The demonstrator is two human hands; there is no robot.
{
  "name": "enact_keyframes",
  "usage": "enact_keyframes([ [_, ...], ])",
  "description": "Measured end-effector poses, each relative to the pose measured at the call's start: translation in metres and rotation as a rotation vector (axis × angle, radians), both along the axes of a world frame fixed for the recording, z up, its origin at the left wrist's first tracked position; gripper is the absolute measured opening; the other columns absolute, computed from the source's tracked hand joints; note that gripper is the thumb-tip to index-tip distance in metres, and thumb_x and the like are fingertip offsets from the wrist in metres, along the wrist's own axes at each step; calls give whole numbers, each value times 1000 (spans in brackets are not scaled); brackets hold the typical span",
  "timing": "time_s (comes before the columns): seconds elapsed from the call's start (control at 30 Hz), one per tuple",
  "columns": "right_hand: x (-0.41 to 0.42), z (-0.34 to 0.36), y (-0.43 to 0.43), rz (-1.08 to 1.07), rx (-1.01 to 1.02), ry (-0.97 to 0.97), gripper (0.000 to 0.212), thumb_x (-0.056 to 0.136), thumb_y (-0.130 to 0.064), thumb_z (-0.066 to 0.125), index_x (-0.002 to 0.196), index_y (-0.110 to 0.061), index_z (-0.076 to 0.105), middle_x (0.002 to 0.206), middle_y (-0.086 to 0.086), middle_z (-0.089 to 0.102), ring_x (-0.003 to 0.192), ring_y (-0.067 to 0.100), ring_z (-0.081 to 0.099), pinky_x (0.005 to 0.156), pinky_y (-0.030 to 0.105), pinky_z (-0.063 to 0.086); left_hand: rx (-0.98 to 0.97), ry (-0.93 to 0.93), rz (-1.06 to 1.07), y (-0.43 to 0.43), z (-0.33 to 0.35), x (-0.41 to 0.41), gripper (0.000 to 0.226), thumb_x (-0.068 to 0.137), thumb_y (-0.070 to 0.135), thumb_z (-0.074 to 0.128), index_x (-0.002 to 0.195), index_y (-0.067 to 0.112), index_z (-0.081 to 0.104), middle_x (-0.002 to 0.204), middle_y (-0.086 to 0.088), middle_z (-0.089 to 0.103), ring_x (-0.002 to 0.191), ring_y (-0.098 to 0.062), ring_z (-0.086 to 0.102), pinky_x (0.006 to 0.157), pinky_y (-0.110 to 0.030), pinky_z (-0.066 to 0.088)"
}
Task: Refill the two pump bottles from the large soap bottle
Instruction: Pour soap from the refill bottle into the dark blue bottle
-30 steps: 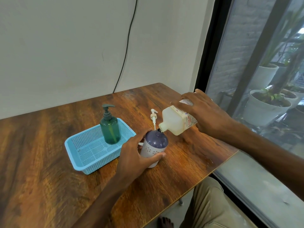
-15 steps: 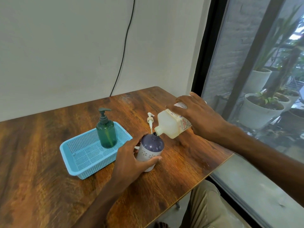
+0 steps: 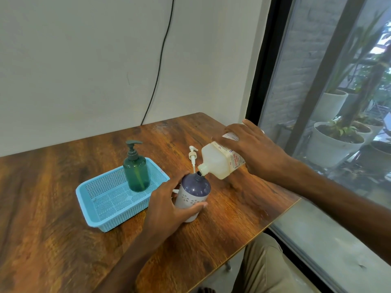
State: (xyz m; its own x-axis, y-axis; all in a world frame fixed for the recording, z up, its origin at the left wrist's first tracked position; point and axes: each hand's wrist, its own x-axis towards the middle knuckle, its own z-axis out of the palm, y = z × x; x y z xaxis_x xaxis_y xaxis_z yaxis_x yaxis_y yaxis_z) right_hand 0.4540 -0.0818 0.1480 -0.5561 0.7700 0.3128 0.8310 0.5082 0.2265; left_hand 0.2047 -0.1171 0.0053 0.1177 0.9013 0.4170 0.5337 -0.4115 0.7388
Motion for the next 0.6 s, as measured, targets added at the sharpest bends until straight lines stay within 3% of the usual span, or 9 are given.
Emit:
enact_keyframes([
  [0.1, -2, 2, -2, 9, 14, 2, 84, 77, -8, 81, 149, -29, 43, 151, 13, 41, 140, 32, 27, 117, 53, 24, 8, 0, -1, -1, 2, 0, 93, 58, 89, 73, 139, 53, 45, 128, 39, 54, 117, 16, 52, 86, -7, 48],
  [0.27, -4, 4, -2, 3, 8, -17, 84, 79, -10, 80, 151, -30, 41, 152, 11, 39, 142, 34, 28, 118, 53, 23, 11, -11, -12, -1, 2, 0, 92, 59, 85, 77, 140, 49, 48, 130, 34, 58, 119, 12, 55, 88, -11, 52],
  [0.4, -5, 4, -1, 2, 5, -13, 84, 77, -10, 81, 150, -29, 43, 152, 12, 40, 143, 35, 30, 117, 54, 23, 17, -12, -9, -1, 3, 0, 89, 59, 84, 78, 137, 53, 47, 127, 39, 56, 118, 15, 54, 85, -5, 49],
  [0.6, -6, 6, -4, 8, 10, -11, 87, 74, -5, 83, 148, -27, 45, 149, 12, 44, 141, 34, 31, 118, 54, 23, 20, -15, -5, -1, 0, 0, 91, 61, 78, 83, 140, 48, 50, 132, 28, 62, 120, 6, 58, 89, -17, 55],
])
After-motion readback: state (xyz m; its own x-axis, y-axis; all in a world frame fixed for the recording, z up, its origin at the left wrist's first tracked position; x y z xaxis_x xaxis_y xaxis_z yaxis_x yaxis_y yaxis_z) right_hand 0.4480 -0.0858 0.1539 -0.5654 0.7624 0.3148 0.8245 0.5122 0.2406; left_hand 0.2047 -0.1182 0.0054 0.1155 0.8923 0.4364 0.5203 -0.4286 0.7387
